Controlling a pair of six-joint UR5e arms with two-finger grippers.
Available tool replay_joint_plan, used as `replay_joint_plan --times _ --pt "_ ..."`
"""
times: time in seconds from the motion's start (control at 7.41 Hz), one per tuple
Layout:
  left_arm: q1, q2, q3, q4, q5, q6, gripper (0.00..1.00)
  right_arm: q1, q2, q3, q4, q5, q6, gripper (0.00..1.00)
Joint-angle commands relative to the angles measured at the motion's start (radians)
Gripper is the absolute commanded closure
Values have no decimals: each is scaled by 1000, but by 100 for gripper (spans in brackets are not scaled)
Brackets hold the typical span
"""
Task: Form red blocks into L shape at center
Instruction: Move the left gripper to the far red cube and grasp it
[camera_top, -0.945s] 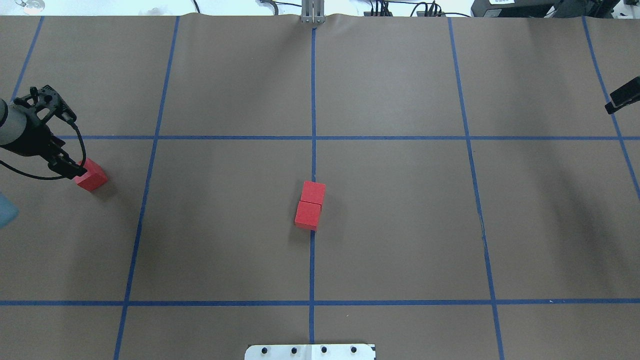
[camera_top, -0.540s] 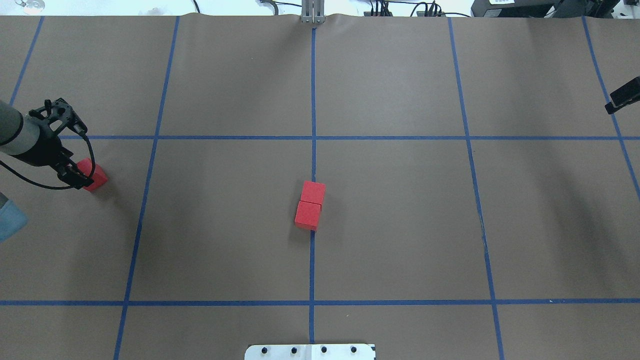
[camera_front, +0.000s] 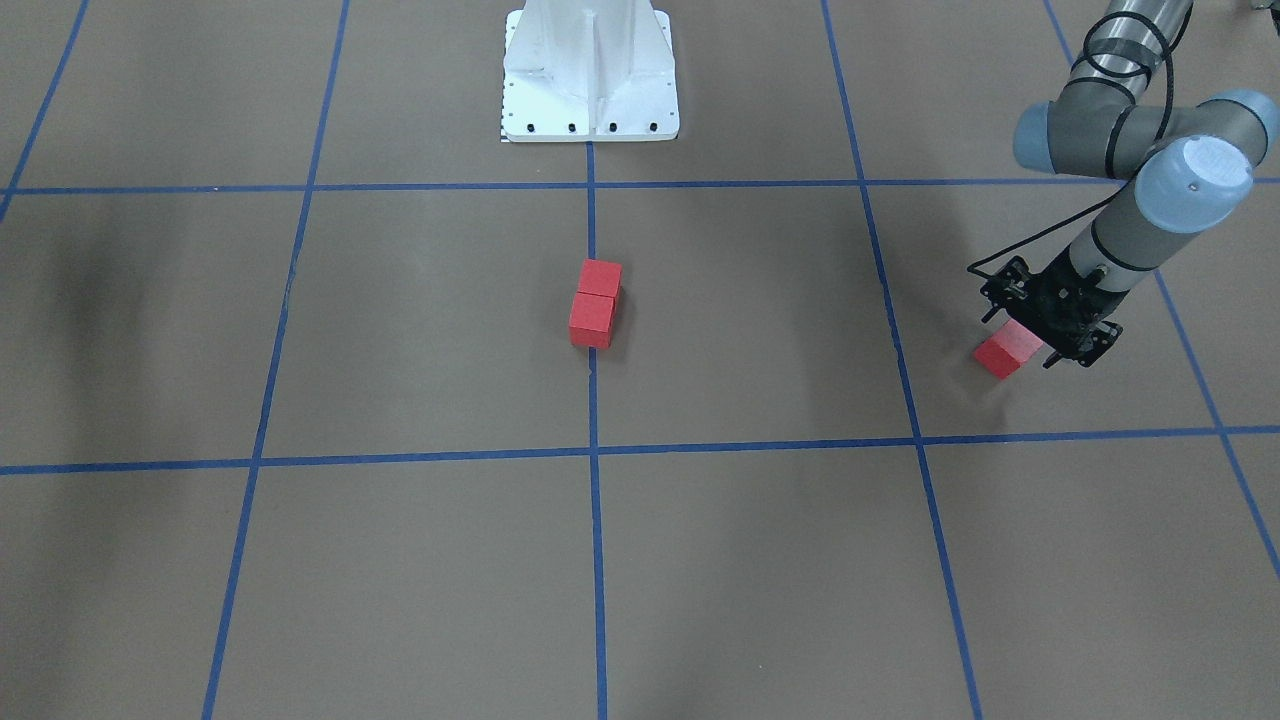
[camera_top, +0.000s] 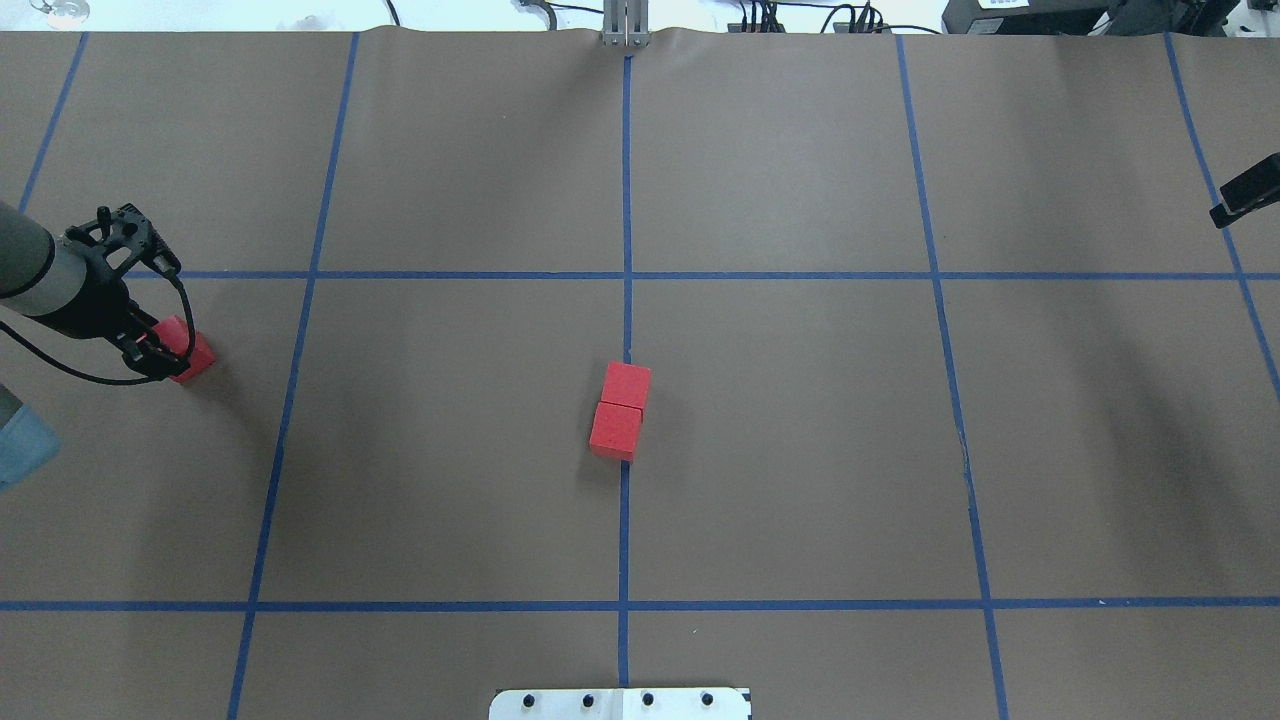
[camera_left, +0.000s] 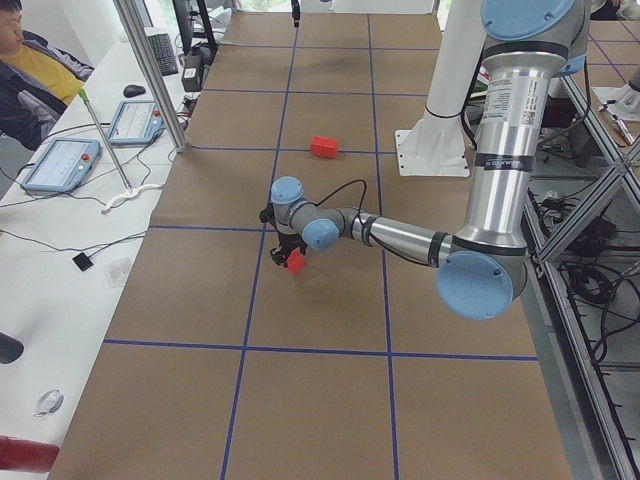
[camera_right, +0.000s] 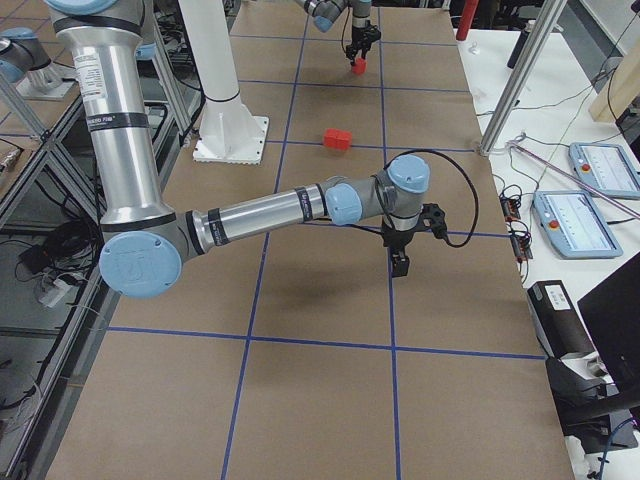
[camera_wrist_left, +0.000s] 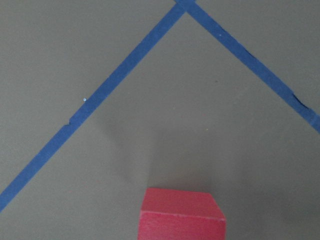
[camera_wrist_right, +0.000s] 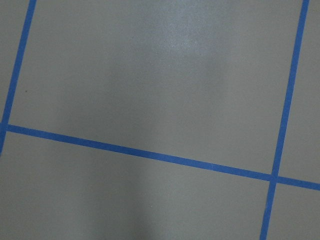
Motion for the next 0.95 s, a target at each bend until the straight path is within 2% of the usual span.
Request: replay_joint_plan --times 0.0,0.14,0.81 --pt "1 -13 -13 7 -12 2 100 0 0 1 0 0 1 1" --pt "-1 -52 -26 10 -76 3 100 0 0 1 0 0 1 1" --pt "-1 -250 -59 8 -69 9 100 0 -2 3 1 0 1 1"
